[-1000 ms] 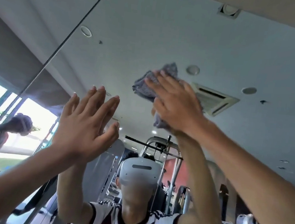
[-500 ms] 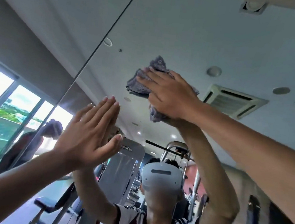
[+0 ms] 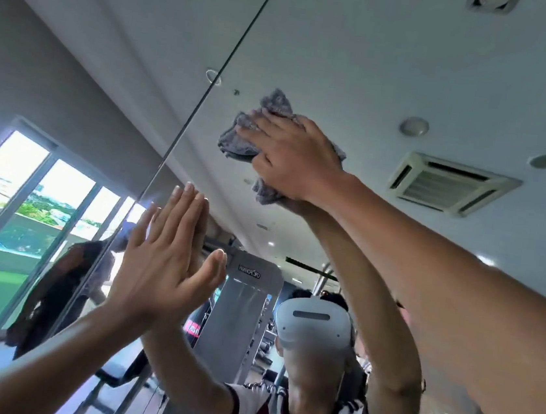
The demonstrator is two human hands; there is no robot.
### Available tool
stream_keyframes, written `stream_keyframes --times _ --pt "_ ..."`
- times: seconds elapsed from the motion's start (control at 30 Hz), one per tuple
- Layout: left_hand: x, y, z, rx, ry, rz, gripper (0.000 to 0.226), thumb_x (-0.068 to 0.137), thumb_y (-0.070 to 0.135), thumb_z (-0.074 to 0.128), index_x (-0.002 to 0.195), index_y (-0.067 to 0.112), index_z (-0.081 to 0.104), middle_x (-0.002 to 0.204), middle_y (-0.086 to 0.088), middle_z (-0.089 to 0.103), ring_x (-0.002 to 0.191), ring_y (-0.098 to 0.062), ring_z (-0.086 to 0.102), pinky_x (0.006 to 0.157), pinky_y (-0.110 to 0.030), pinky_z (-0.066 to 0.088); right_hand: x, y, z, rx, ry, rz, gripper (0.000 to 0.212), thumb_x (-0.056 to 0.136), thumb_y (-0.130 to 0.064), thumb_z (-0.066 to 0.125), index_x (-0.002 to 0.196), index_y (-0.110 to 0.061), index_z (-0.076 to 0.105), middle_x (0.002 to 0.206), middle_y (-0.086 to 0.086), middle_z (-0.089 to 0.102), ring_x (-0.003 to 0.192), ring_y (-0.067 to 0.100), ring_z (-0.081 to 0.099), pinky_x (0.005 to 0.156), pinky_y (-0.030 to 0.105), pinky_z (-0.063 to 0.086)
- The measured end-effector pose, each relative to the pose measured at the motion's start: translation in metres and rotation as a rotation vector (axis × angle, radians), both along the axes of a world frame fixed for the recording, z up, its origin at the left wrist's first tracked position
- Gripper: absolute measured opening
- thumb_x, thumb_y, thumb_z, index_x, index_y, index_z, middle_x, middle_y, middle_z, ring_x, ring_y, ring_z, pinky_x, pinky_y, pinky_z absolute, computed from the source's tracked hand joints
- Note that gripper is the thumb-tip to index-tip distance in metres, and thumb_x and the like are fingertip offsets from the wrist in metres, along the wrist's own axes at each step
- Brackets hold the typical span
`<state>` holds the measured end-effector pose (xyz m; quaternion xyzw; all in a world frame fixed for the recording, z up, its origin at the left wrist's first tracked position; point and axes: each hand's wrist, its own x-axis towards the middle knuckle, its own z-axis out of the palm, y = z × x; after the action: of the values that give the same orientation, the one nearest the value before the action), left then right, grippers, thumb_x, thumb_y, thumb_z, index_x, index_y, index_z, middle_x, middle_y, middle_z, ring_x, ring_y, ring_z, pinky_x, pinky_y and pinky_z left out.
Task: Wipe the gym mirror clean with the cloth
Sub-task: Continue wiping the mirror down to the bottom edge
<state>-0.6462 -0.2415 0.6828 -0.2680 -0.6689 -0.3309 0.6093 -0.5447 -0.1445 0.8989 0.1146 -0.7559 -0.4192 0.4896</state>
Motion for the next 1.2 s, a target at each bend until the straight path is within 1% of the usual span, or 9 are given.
stream_keyframes --times 0.2,0.47,0.53,0.6,0.73,0.87,0.97,1.1,1.2 --pt "-0.004 0.005 -0.008 0.166 -0.123 -0.007 0.083 0.093 0.066 0.004 0.160 0.016 0.002 0.167 -0.001 -0.009 0.154 -0.011 -0.011 0.125 -0.038 -0.004 -0.031 -0.023 0.023 -0.325 0.402 0.063 0.054 0.100 -0.031 0.034 0.153 -0.022 0.034 0.162 0.000 0.027 0.151 0.017 0.017 0.117 0.044 0.011" --pt "-0.015 -0.006 -0.063 0.160 -0.177 0.007 0.082 0.097 0.063 0.011 0.161 0.012 0.007 0.169 -0.003 -0.002 0.155 -0.012 -0.004 0.125 -0.035 -0.001 -0.032 -0.054 -0.031 0.316 -0.344 -0.105 0.054 0.101 -0.038 0.025 0.155 -0.038 0.022 0.165 -0.011 0.011 0.152 0.013 0.013 0.120 0.041 0.005" --pt "-0.019 -0.009 -0.071 0.147 -0.160 0.009 0.081 0.099 0.063 0.010 0.161 0.011 0.008 0.169 -0.004 0.001 0.156 -0.014 -0.001 0.125 -0.037 0.002 -0.021 -0.043 0.000 0.313 -0.321 -0.101 0.063 0.091 -0.040 0.021 0.153 -0.039 0.029 0.164 -0.014 0.017 0.151 0.012 0.014 0.119 0.041 0.011" --pt "-0.020 -0.011 -0.069 0.146 -0.151 0.019 0.079 0.099 0.061 0.011 0.161 0.011 0.010 0.169 -0.005 0.004 0.156 -0.015 0.001 0.125 -0.036 0.002 -0.020 -0.034 0.027 0.085 -0.175 -0.024 0.060 0.092 -0.037 0.026 0.152 -0.038 0.036 0.163 -0.014 0.021 0.151 0.009 0.014 0.119 0.043 0.013" --pt "-0.021 -0.011 -0.069 0.156 -0.123 0.035 0.077 0.100 0.057 0.016 0.161 0.010 0.011 0.169 -0.006 0.005 0.156 -0.016 0.002 0.125 -0.036 0.002 -0.053 -0.049 -0.017 -0.198 0.169 0.104 0.051 0.100 -0.029 0.041 0.152 -0.029 0.038 0.162 -0.006 0.027 0.150 0.013 0.017 0.118 0.043 0.009" --pt "-0.018 -0.013 -0.068 0.162 -0.123 0.070 0.077 0.099 0.055 0.017 0.160 0.007 0.014 0.168 -0.008 0.007 0.156 -0.016 0.003 0.125 -0.043 0.001 -0.052 -0.050 -0.104 0.076 -0.110 0.085 0.058 0.097 -0.029 0.047 0.153 -0.034 0.033 0.163 -0.010 0.023 0.149 0.010 0.018 0.116 0.039 0.006" --pt "-0.014 -0.012 -0.068 0.126 -0.160 0.145 0.080 0.099 0.058 0.011 0.159 0.004 0.015 0.167 -0.012 0.009 0.155 -0.023 0.008 0.125 -0.044 -0.004 -0.004 -0.003 -0.106 0.235 -0.325 0.069 0.056 0.092 -0.029 0.037 0.147 -0.035 0.045 0.159 -0.009 0.033 0.144 0.011 0.035 0.117 0.045 0.015" --pt "-0.006 -0.012 -0.065 0.084 -0.191 0.213 0.080 0.099 0.056 0.016 0.157 0.000 0.020 0.166 -0.016 0.011 0.155 -0.027 0.010 0.124 -0.044 -0.003 0.043 0.050 -0.018 -0.045 -0.087 0.103 0.064 0.085 -0.035 0.024 0.145 -0.036 0.048 0.157 -0.013 0.036 0.148 0.011 0.027 0.117 0.051 0.021" --pt "0.010 0.002 -0.060 0.049 -0.150 0.198 0.082 0.099 0.060 0.011 0.158 0.003 0.015 0.167 -0.013 0.005 0.156 -0.022 0.002 0.124 -0.048 -0.001 0.037 0.046 -0.018 -0.319 0.236 0.086 0.053 0.097 -0.031 0.035 0.150 -0.032 0.041 0.161 -0.008 0.029 0.150 0.012 0.019 0.120 0.044 0.011"
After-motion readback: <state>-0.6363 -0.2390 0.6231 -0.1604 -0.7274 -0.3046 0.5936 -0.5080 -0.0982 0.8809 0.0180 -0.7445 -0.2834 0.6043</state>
